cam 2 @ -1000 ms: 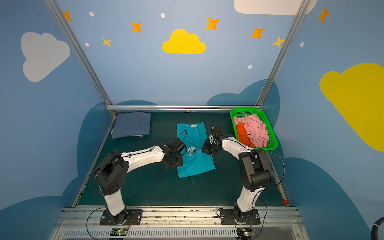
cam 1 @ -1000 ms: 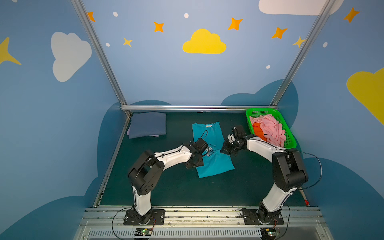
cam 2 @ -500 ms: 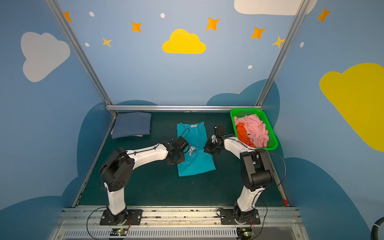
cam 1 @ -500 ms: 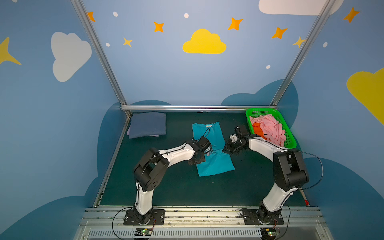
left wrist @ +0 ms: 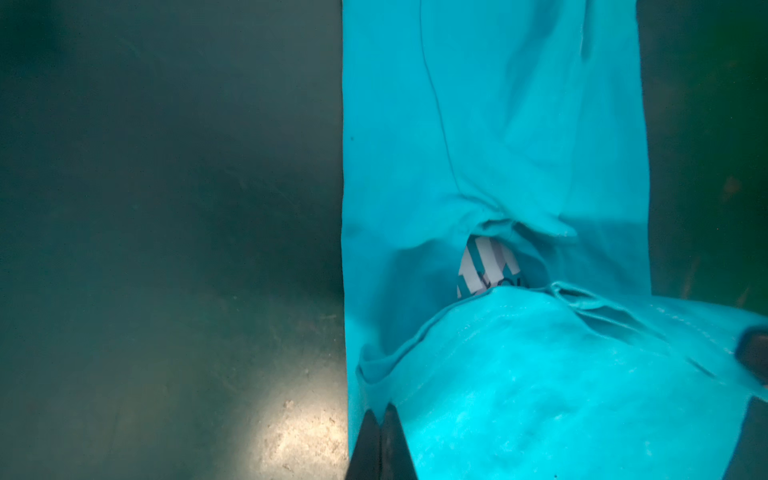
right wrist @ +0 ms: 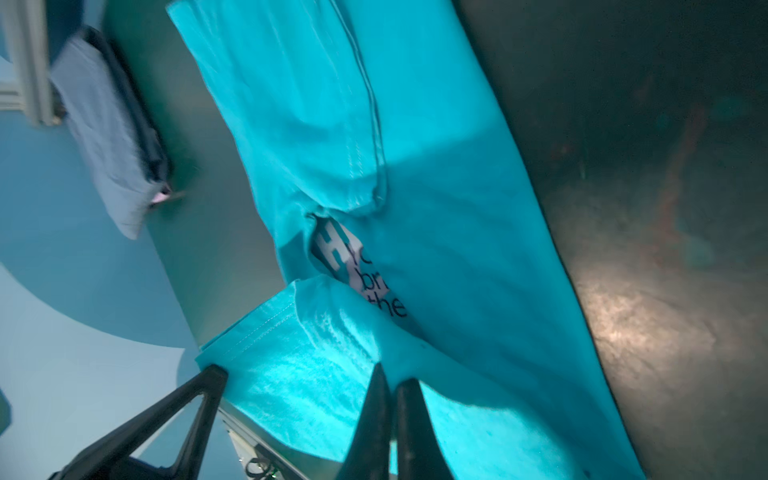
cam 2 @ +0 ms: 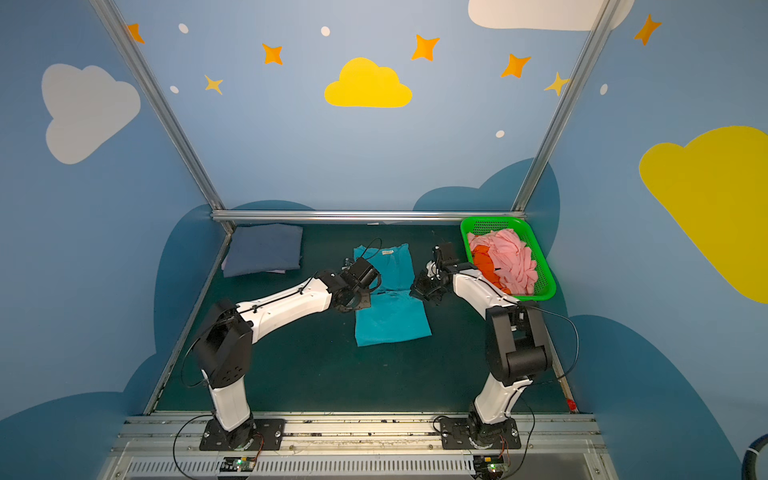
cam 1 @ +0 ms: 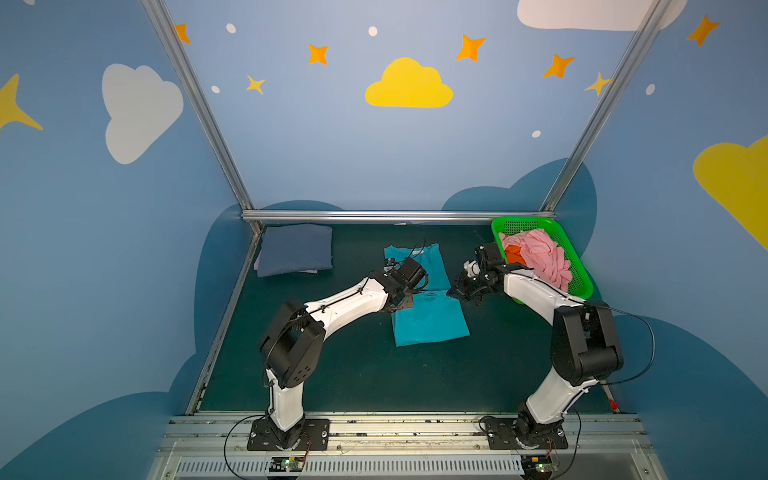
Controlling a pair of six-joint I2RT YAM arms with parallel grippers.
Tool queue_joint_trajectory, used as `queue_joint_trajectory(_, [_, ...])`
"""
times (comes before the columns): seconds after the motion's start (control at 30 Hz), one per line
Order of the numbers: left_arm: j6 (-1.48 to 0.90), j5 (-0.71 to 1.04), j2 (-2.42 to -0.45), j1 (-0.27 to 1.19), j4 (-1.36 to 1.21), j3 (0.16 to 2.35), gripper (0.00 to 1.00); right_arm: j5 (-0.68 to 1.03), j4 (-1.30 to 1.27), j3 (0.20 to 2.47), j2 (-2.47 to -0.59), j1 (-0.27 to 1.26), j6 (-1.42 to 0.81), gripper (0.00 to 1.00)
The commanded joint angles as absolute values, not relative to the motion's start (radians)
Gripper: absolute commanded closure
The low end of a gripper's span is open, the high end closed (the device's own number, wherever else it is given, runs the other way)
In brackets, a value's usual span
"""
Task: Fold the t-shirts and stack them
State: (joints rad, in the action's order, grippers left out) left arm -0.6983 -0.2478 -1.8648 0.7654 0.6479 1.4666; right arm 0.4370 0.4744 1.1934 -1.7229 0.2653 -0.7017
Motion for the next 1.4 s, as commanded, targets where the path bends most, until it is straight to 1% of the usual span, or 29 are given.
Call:
queue_joint_trajectory(0.0, [-0.646, -0.314, -1.895, 0.756, 0.661, 1.513, 0.96, 0.468, 0.459, 1.252, -1.758, 0.247, -0.713, 1.00])
queue_joint_trajectory(0.13, [-0.624, -0.366, -1.956, 0.739, 0.682, 1.594, 0.96, 0.482, 0.458, 1.321, -1.832, 0.240, -0.710, 1.00])
queue_joint_trajectory(0.33, [-0.614, -0.386, -2.083, 0.702, 0.733, 1.720, 0.95, 0.500, 0.454, 1.412, -1.935, 0.233, -0.712, 1.00])
queue_joint_trajectory(0.37, [-0.624, -0.396, -2.104, 0.697, 0.753, 1.738, 0.94, 0.503, 0.457, 1.427, -1.951, 0.231, -0.710, 0.98])
queue_joint_trajectory(0.4, [-0.640, -0.410, -2.127, 0.692, 0.782, 1.764, 0.90, 0.506, 0.459, 1.438, -1.966, 0.229, -0.708, 0.84])
queue_joint_trajectory(0.43, [-0.657, -0.424, -2.148, 0.685, 0.818, 1.791, 0.84, 0.512, 0.460, 1.448, -1.979, 0.226, -0.706, 0.72])
queue_joint_trajectory(0.5, [-0.688, -0.458, -2.181, 0.678, 0.886, 1.841, 0.71, 0.515, 0.466, 1.462, -1.992, 0.223, -0.704, 0.59])
queue_joint_trajectory(0.57, [-0.708, -0.483, -2.191, 0.672, 0.930, 1.870, 0.60, 0.514, 0.476, 1.468, -1.992, 0.216, -0.700, 0.54])
queue_joint_trajectory(0.6, [-0.717, -0.494, -2.185, 0.671, 0.944, 1.878, 0.56, 0.511, 0.482, 1.469, -1.983, 0.212, -0.698, 0.53])
queue_joint_trajectory(0.67, [-0.726, -0.507, -2.159, 0.670, 0.954, 1.878, 0.53, 0.492, 0.497, 1.462, -1.952, 0.205, -0.688, 0.51])
queue_joint_trajectory(0.73, [-0.733, -0.497, -2.117, 0.672, 0.949, 1.860, 0.53, 0.456, 0.520, 1.443, -1.902, 0.201, -0.670, 0.50])
queue_joint_trajectory(0.8, [-0.736, -0.472, -2.059, 0.687, 0.916, 1.808, 0.52, 0.405, 0.539, 1.397, -1.826, 0.204, -0.647, 0.50])
queue_joint_trajectory(0.93, [-0.733, -0.400, -1.950, 0.746, 0.824, 1.658, 0.51, 0.339, 0.540, 1.260, -1.681, 0.221, -0.626, 0.54])
queue_joint_trajectory(0.97, [-0.733, -0.371, -1.926, 0.768, 0.792, 1.612, 0.51, 0.326, 0.542, 1.228, -1.654, 0.228, -0.618, 0.57])
queue_joint_trajectory(1.07, [-0.758, -0.300, -1.880, 0.825, 0.709, 1.505, 0.51, 0.323, 0.531, 1.139, -1.613, 0.251, -0.611, 0.75])
queue_joint_trajectory(1.1, [-0.770, -0.281, -1.874, 0.839, 0.685, 1.479, 0.51, 0.330, 0.522, 1.116, -1.611, 0.258, -0.610, 0.79])
queue_joint_trajectory(1.13, [-0.784, -0.260, -1.875, 0.853, 0.661, 1.451, 0.51, 0.337, 0.516, 1.094, -1.616, 0.270, -0.608, 0.82])
queue_joint_trajectory(1.27, [-0.845, -0.200, -1.905, 0.885, 0.606, 1.370, 0.51, 0.339, 0.492, 0.993, -1.644, 0.313, -0.619, 0.86])
queue_joint_trajectory(1.37, [-0.881, -0.184, -1.916, 0.909, 0.564, 1.300, 0.49, 0.301, 0.439, 0.856, -1.605, 0.322, -0.669, 0.89])
